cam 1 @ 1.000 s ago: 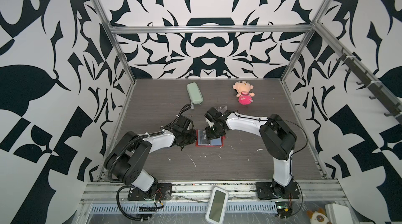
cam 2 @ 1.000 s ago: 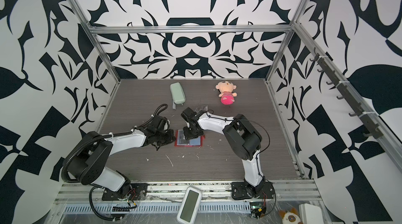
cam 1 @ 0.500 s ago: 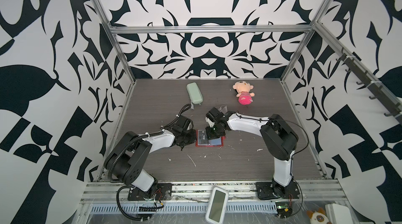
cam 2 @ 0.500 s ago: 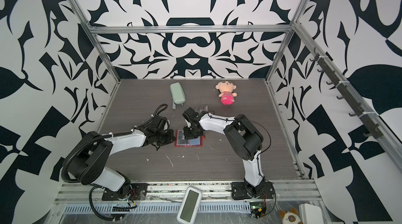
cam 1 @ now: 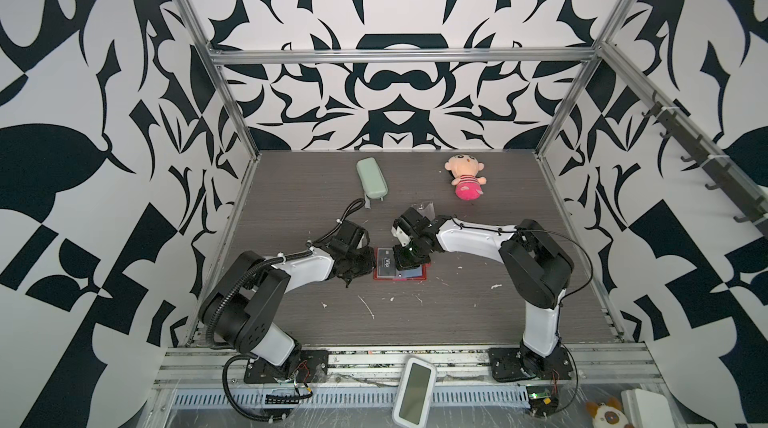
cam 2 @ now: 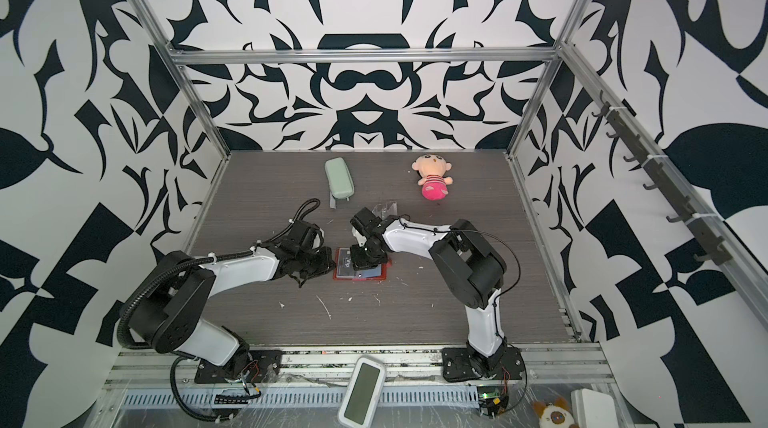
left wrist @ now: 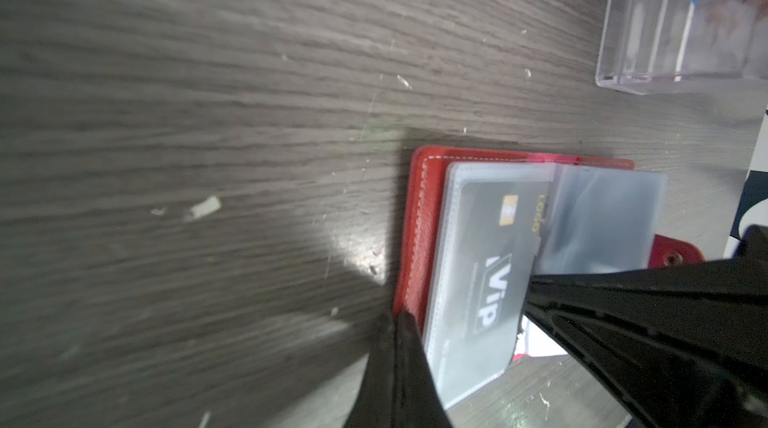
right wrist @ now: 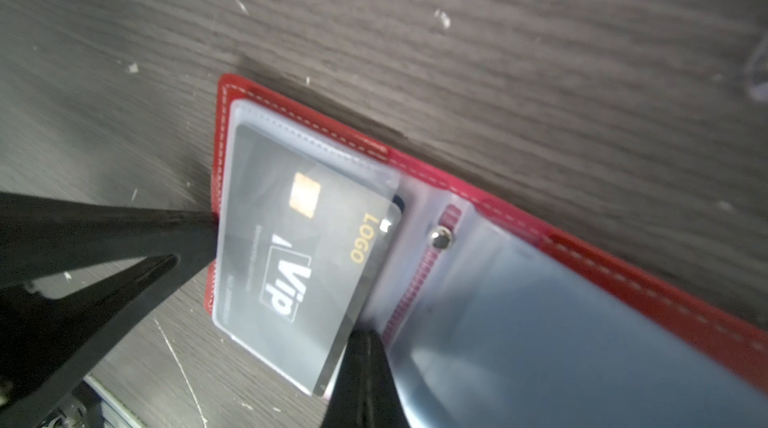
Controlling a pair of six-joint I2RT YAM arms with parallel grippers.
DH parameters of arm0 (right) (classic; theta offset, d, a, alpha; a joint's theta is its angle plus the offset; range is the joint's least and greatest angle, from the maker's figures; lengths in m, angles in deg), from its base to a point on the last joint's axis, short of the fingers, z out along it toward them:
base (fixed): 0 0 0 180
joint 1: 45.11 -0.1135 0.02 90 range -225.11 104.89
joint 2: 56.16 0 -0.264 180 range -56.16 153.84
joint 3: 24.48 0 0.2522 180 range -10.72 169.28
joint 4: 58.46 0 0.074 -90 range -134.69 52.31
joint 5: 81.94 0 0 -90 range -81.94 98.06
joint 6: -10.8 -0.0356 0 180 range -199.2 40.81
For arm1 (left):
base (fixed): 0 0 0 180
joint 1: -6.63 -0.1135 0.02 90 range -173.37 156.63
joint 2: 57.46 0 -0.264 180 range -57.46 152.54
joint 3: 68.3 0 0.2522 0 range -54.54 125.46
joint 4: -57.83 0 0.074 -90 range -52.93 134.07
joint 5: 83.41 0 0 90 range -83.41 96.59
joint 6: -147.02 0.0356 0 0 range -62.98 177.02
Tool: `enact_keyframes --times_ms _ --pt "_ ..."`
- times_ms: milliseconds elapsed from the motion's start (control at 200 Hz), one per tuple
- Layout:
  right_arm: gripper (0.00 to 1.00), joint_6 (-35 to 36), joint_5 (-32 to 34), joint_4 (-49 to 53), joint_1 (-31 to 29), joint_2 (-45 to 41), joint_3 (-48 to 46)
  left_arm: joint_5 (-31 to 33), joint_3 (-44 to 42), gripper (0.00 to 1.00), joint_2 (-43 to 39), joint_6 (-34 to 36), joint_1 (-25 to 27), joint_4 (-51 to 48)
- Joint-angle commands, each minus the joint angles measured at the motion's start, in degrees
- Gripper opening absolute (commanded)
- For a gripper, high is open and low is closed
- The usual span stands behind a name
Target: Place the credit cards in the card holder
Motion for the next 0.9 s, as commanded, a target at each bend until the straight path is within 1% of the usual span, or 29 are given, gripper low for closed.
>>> enact_keyframes --times_ms 0,15,50,125,180,245,310,410,485,545,675,785,895 --pt "0.03 0.37 1.99 -0.13 -0.73 -5.37 -0.33 4.04 -0.97 0.00 -0.40 -0.12 0.01 -7.54" --pt "0.03 0.38 2.64 -0.02 -0.73 -5.85 -0.40 4.32 -0.92 0.00 -0.87 -0.02 0.01 -7.74" --pt "0.03 0.52 4.11 0.08 -0.72 -6.91 -0.67 5.25 -0.66 0.10 -2.15 0.21 0.09 -8.10" --pt "0.02 0.65 7.40 0.43 -0.24 -9.30 -1.68 6.78 0.09 0.20 -5.02 1.28 0.33 -8.74" --pt "0.03 0.09 9.07 0.43 0.38 -10.84 -3.00 7.83 0.99 0.32 -6.83 2.21 0.53 -9.23" --pt "0.02 -0.56 10.03 0.33 1.72 -12.43 -4.73 7.89 2.04 0.36 -8.32 3.92 0.70 -9.19" --pt "0.02 -0.77 9.18 -0.71 3.19 -13.59 -6.77 8.00 3.22 0.42 -9.05 5.49 1.10 -9.30" --pt "0.02 -0.35 8.34 -0.20 4.66 -13.95 -8.44 6.27 5.02 0.44 -8.54 7.58 1.58 -8.75" --pt "0.02 0.24 8.11 0.33 4.89 -13.81 -9.09 3.37 6.14 0.44 -7.38 8.15 1.77 -7.08" --pt "0.02 0.68 7.45 0.52 4.95 -13.38 -9.42 -0.02 6.89 0.44 -5.65 8.15 1.81 -5.37" --pt "0.01 1.21 6.54 0.93 4.88 -11.56 -9.32 -4.42 9.26 0.43 -0.97 7.56 2.76 -2.92" --pt "0.01 1.17 6.41 0.54 4.89 -10.53 -9.70 -5.88 11.96 0.42 2.99 7.45 4.32 -2.43" --pt "0.01 0.97 6.46 0.34 4.89 -9.79 -9.82 -7.58 12.83 0.42 6.10 6.54 4.94 -0.04"
